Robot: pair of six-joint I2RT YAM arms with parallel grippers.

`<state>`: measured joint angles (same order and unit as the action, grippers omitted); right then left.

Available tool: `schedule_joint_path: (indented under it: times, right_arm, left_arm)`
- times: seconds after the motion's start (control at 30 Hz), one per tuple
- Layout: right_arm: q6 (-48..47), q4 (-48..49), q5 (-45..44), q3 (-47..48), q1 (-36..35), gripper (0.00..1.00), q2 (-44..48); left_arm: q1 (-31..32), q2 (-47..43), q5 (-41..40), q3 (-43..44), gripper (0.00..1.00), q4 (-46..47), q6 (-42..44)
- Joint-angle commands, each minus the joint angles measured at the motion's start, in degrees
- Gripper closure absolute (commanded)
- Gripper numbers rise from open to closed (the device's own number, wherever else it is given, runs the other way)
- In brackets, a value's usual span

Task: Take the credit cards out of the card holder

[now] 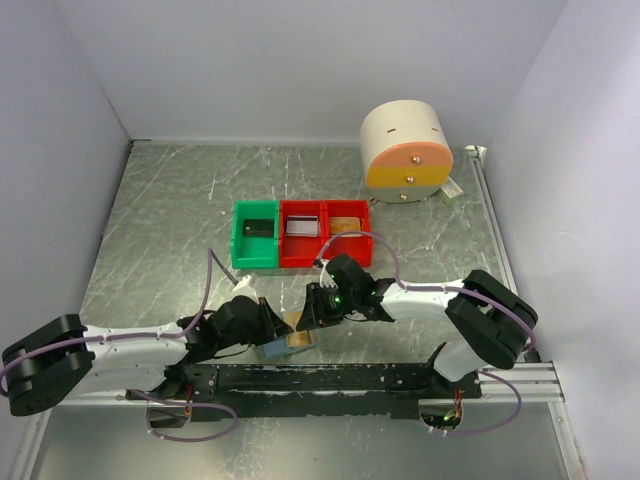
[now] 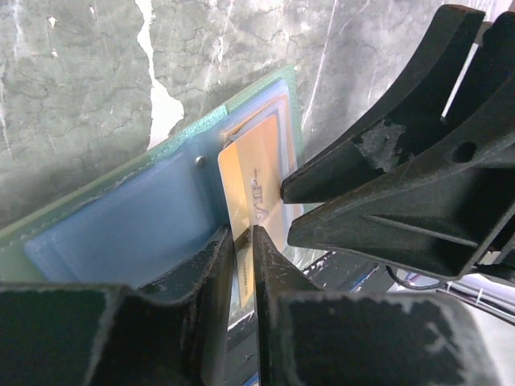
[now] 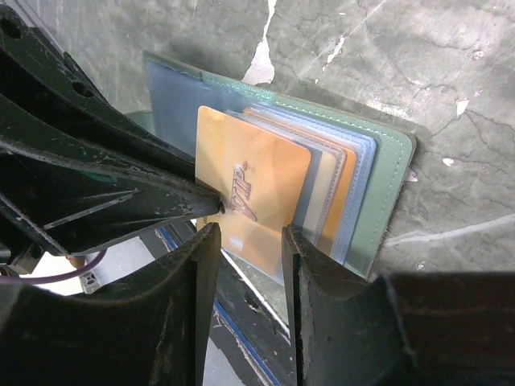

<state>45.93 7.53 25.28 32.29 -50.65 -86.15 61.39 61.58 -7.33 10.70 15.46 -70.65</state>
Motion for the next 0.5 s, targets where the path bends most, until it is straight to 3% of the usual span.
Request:
schedule_joint_path:
  times: [0.0, 0.27, 0.47]
  right_arm:
    - [-0.31, -0.73, -2.33, -1.34, -0.10, 0.62, -1.53]
    - [-0.06, -0.52, -2.19, -1.27, -0.11, 0.62, -2.01]
    - [0.03, -0.59, -2.25, -1.31, -0.12, 0.62, -1.47]
  left_arm:
    - [-0.05, -3.77, -0.69, -0.40, 0.74, -1.75, 0.87]
    - [0.00, -7.40, -0.16, -2.22, 0.84, -0.64, 1.39]
    - [-0.08, -5.13, 0.43, -2.30, 0.79, 1.04, 1.14]
